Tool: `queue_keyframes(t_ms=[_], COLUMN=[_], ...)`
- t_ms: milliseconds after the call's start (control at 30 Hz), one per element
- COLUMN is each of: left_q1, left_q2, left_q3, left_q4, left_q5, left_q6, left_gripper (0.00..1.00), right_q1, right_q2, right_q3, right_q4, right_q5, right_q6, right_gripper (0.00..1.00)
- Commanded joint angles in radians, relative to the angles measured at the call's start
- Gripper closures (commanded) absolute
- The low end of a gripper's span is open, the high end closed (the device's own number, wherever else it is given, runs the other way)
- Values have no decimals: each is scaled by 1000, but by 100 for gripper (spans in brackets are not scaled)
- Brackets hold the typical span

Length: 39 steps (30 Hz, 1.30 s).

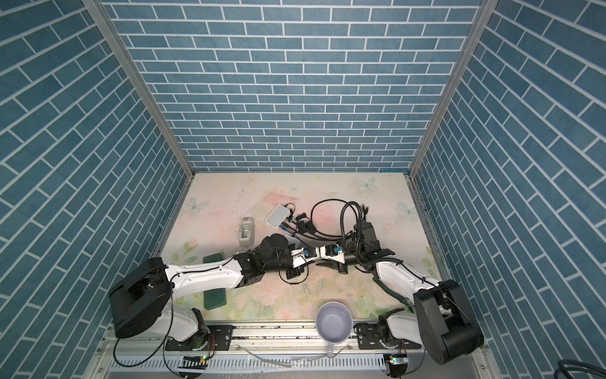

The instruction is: Insert the plug into the switch port

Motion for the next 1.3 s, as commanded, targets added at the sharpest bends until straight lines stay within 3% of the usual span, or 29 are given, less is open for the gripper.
queue_keyframes(t_ms=[0, 500, 533, 600, 700, 900, 1267], left_q1=[-1, -1, -1, -1, -1, 3, 22], left_q2=[-9, -33, -35, -41, -66, -131, -100], left_q3=[-2, -41, -45, -58, -91, -134, -103], left_q4=[61, 107, 108, 115, 117, 16, -252], left_q5=[12, -16, -27, -61, -124, -266, -399], left_q6=[10, 15, 12, -7, -41, -147, -373], left_gripper=[95, 93, 90, 69, 52, 29, 0], right_q1=[5, 5, 6, 7, 7, 26, 171], right_q2=[18, 43, 43, 44, 44, 42, 89], right_q3=[43, 66, 69, 72, 62, -13, -111], right_q4=[5, -13, -17, -22, 15, 225, 480], right_q5=[-62, -79, -79, -64, -14, 105, 420], right_q6=[-60, -59, -60, -54, -5, 184, 453], right_gripper=[74, 99, 100, 100, 100, 100, 100])
